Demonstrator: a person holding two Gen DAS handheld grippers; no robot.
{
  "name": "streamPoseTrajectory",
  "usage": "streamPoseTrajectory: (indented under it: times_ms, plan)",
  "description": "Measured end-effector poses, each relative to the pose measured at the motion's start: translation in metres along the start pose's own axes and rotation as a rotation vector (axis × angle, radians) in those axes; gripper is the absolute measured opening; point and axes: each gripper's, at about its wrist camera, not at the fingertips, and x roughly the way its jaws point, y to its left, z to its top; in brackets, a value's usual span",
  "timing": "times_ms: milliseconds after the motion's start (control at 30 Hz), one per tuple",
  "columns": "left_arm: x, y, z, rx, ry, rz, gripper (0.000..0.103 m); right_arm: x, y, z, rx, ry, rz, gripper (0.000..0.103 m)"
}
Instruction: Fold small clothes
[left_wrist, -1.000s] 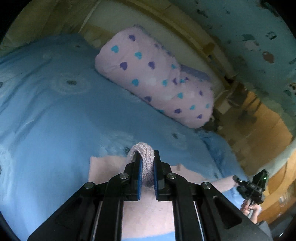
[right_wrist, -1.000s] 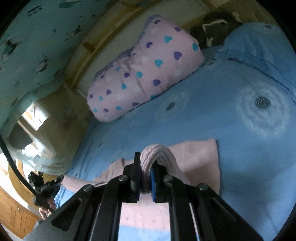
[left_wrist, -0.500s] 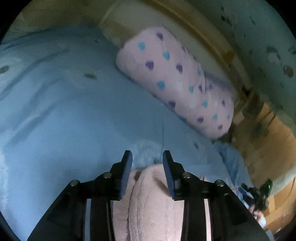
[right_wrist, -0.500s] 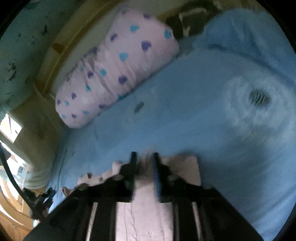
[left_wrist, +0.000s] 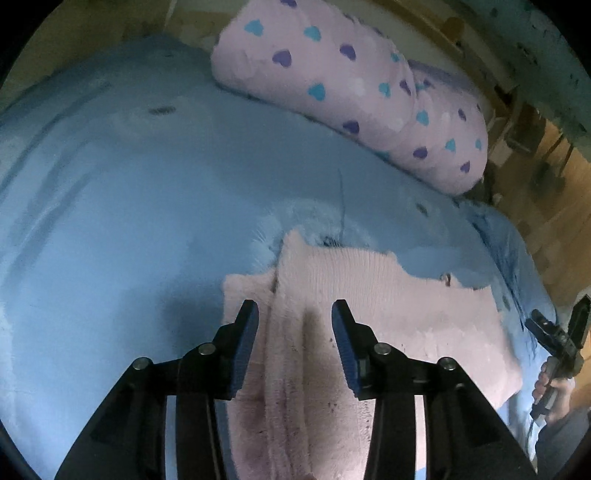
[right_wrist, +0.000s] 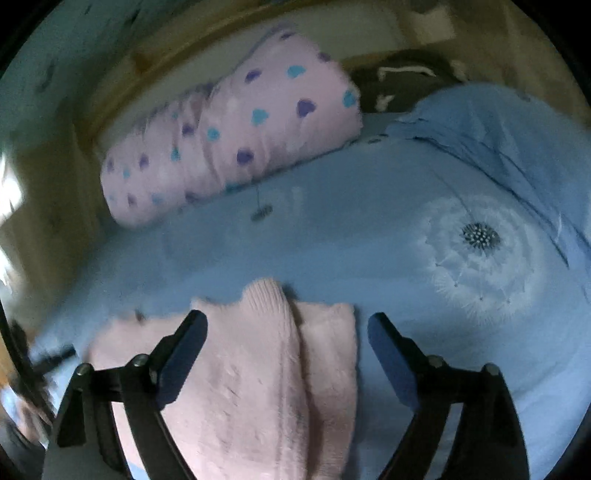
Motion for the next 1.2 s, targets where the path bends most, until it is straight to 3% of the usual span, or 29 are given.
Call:
streamPoseTrajectory:
  times_ms: [100, 233, 300, 367, 400, 433, 500, 567, 700, 900, 967, 1000, 1033, 1067, 1100, 1200]
  plan:
    - [0.017, -0.006, -0.002, 0.034, 0.038, 0.05, 0.035, 0.021, 0.008, -0.009, -0.082, 0.073, -0.006, 0.079]
    - [0.027, -0.011, -0.005, 0.059, 0.037, 0.067, 0.033, 0.045, 0.011, -0.02, -0.117, 0.132, -0.057, 0.078]
    - [0.023, -0.017, -0.004, 0.098, 0.013, 0.134, 0.006, 0.053, 0.012, -0.024, -0.137, 0.143, -0.072, 0.076]
    - [0.02, -0.018, -0.005, 0.113, 0.005, 0.153, 0.001, 0.058, 0.012, -0.024, -0.139, 0.146, -0.09, 0.055]
    - [0.017, -0.015, -0.006, 0.105, -0.002, 0.149, 0.001, 0.059, 0.011, -0.023, -0.13, 0.152, -0.09, 0.015]
    - [0.013, -0.012, -0.007, 0.087, -0.007, 0.155, 0.0, 0.06, 0.009, -0.022, -0.114, 0.168, -0.076, 0.007]
    - [0.003, -0.001, -0.009, 0.013, -0.024, 0.152, 0.0, 0.058, 0.007, -0.02, -0.104, 0.164, -0.061, 0.007]
    - [-0.004, 0.008, -0.008, -0.035, -0.036, 0.135, 0.0, 0.047, 0.007, -0.017, -0.122, 0.096, -0.076, 0.007]
    - [-0.006, 0.008, -0.009, -0.024, -0.037, 0.148, 0.0, 0.041, 0.0, -0.011, -0.086, 0.055, -0.111, 0.007]
    - [0.0, 0.0, -0.016, 0.019, 0.032, 0.194, 0.001, 0.059, -0.004, -0.017, -0.092, 0.158, -0.147, 0.009]
    - [-0.01, -0.003, -0.014, -0.002, 0.034, 0.164, 0.004, 0.055, -0.002, -0.018, -0.113, 0.168, -0.138, 0.02]
    - [-0.019, -0.004, -0.014, -0.015, 0.036, 0.149, 0.006, 0.052, -0.001, -0.018, -0.112, 0.17, -0.128, 0.03]
    - [-0.025, -0.003, -0.014, -0.025, 0.039, 0.144, 0.015, 0.047, -0.002, -0.017, -0.101, 0.171, -0.107, 0.044]
    - [-0.032, -0.002, -0.015, -0.038, 0.038, 0.143, 0.026, 0.042, -0.003, -0.017, -0.089, 0.17, -0.089, 0.051]
    - [-0.037, -0.002, -0.017, -0.047, 0.035, 0.139, 0.029, 0.033, -0.006, -0.018, -0.067, 0.164, -0.068, 0.058]
    - [-0.054, 0.005, -0.03, -0.068, 0.045, 0.112, 0.033, 0.014, -0.012, -0.025, -0.034, 0.167, -0.042, 0.059]
